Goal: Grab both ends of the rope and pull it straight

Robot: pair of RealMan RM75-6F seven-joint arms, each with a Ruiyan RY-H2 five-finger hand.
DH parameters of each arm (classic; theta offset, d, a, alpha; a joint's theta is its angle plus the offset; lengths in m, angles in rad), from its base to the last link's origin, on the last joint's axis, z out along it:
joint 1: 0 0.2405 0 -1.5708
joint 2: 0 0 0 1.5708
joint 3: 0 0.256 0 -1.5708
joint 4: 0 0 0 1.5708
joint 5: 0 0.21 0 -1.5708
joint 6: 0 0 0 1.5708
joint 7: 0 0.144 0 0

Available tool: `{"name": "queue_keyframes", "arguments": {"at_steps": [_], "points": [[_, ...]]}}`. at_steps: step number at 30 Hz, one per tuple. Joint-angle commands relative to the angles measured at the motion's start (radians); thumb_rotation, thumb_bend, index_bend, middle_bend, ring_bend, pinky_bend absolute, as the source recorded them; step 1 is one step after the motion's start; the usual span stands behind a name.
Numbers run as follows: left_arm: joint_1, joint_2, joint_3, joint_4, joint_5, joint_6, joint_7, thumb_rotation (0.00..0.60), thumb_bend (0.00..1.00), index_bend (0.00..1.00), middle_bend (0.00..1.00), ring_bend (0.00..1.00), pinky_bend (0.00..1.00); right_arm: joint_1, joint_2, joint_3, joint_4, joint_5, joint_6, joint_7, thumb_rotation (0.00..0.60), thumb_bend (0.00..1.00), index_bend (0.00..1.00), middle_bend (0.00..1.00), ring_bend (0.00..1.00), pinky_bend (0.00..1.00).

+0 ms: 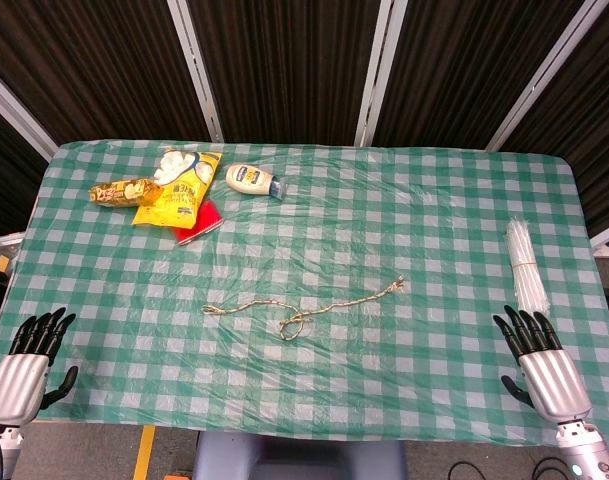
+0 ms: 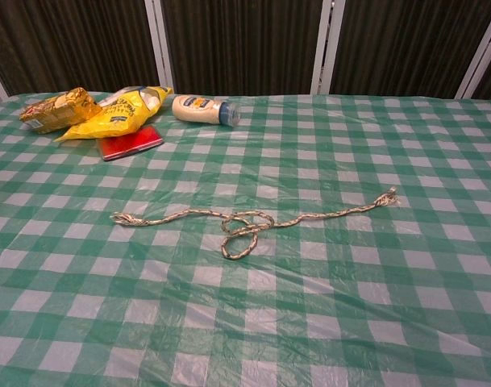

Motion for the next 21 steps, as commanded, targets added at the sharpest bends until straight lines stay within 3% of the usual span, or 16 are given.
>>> {"name": "queue_keyframes", "arguments": {"at_steps": [1, 5, 9, 21], "points": [[-0.001, -0.002, 0.001, 0.001, 0.000, -0.003, 0.002, 0.600, 0.42, 0.00, 0.00, 0.00, 0.04, 0.000, 0.000, -0.001, 0.001, -0.001, 0.000, 0.000, 0.600, 0.31, 0.00, 0.00, 0.00, 0.00], [-0.017, -0.015, 0.002, 0.007, 0.009, -0.026, -0.001, 0.600, 0.42, 0.00, 0.00, 0.00, 0.04, 0.001, -0.002, -0.002, 0.000, -0.001, -0.005, -0.002, 0.600, 0.31, 0.00, 0.00, 0.00, 0.00], [-0.084, -0.053, -0.006, 0.027, 0.016, -0.121, -0.030, 0.600, 0.43, 0.00, 0.00, 0.00, 0.04, 0.004, -0.005, -0.001, 0.000, 0.001, -0.010, -0.005, 0.600, 0.31, 0.00, 0.00, 0.00, 0.00], [-0.311, -0.223, -0.109, 0.093, -0.083, -0.410, -0.061, 0.600, 0.44, 0.00, 0.00, 0.00, 0.05, 0.005, -0.026, 0.004, 0.008, 0.014, -0.021, -0.041, 0.600, 0.31, 0.00, 0.00, 0.00, 0.00]]}}
